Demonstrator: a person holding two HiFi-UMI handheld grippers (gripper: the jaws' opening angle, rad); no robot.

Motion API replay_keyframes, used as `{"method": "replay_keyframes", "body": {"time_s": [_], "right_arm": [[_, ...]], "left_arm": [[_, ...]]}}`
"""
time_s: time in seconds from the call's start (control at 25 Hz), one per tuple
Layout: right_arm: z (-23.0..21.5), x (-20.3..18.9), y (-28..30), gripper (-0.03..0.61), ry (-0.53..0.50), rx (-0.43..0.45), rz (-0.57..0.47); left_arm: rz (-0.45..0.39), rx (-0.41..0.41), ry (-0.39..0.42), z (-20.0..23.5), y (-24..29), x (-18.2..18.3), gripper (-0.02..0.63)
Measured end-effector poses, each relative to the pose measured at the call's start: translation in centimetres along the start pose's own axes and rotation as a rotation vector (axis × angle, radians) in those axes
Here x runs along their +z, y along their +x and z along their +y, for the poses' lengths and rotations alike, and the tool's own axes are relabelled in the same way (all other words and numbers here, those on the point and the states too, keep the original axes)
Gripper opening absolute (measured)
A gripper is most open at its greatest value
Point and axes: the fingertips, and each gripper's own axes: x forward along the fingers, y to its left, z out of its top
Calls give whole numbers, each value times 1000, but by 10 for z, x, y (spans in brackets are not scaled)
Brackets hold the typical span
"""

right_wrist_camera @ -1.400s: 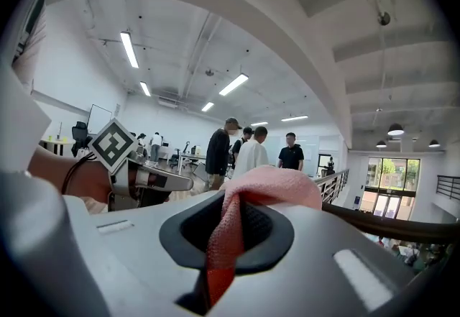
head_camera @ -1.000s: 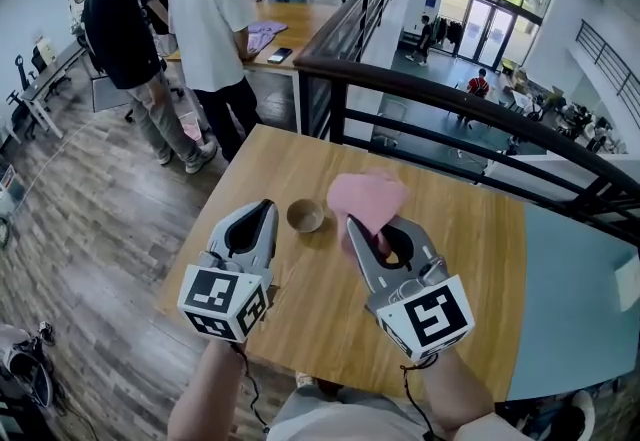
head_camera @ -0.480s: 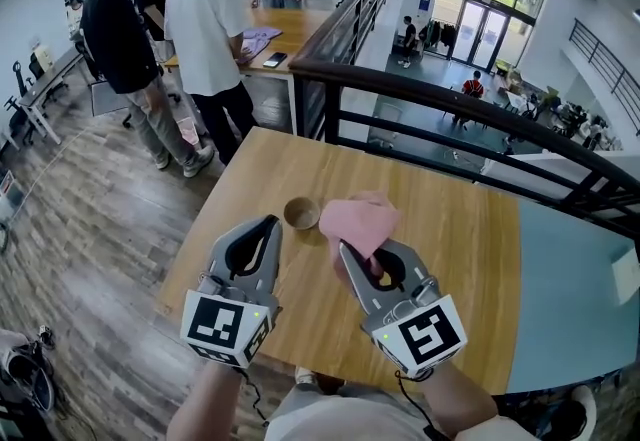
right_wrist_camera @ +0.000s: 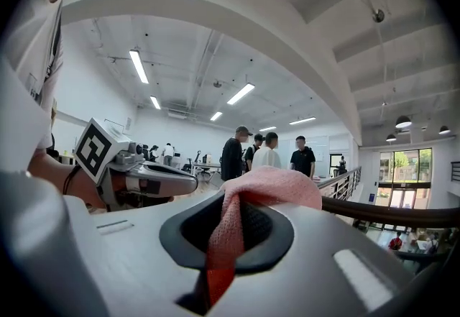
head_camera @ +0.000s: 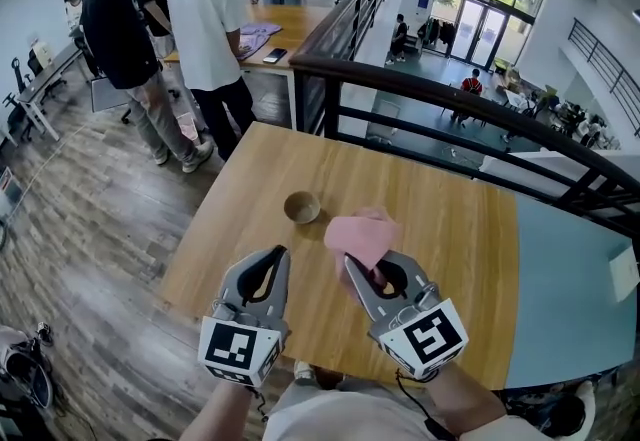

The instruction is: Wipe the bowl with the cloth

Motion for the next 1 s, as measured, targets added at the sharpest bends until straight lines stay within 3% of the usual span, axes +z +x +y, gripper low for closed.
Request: {"method": "replay_keyframes", "body": {"time_s": [1.0], "right_arm": [[39, 3, 9, 15, 1, 43, 14]], "left_arm": [[29, 43, -29, 17, -42, -12, 3]]}}
